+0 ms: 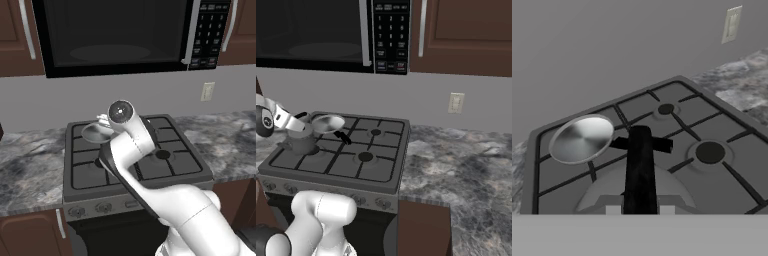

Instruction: Pick the kettle from the counter and place it on a stove burner. Then turn the burner on.

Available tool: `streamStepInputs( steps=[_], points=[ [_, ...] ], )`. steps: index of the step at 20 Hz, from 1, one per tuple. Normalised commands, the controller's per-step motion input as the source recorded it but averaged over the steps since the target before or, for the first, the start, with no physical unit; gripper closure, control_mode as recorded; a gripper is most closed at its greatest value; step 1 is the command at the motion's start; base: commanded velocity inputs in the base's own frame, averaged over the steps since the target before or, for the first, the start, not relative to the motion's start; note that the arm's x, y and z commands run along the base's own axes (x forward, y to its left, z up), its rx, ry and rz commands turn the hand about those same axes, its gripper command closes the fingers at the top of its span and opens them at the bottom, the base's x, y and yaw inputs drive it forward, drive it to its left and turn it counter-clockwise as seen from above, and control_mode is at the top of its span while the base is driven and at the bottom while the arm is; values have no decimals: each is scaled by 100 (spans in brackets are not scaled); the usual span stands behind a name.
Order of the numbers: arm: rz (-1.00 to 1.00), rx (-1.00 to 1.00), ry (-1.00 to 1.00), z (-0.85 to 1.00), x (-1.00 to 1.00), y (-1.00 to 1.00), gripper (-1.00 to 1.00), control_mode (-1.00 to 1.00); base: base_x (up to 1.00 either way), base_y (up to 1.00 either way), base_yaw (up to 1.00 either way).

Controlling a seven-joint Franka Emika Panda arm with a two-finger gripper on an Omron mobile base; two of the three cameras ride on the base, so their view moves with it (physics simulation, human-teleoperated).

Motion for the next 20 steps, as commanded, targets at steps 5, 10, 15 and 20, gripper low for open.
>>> streamStepInputs(
  steps=[5, 10, 15, 20],
  points=[
    [0, 0, 0, -15, 27, 4, 100, -100, 0, 0, 0],
    [-1, 0, 0, -12, 15, 13, 100, -100, 0, 0, 0],
    [-1, 0, 0, -12, 20, 14, 100, -100, 0, 0, 0],
    [-1, 0, 0, -14, 24, 9, 100, -100, 0, 0, 0]
  ],
)
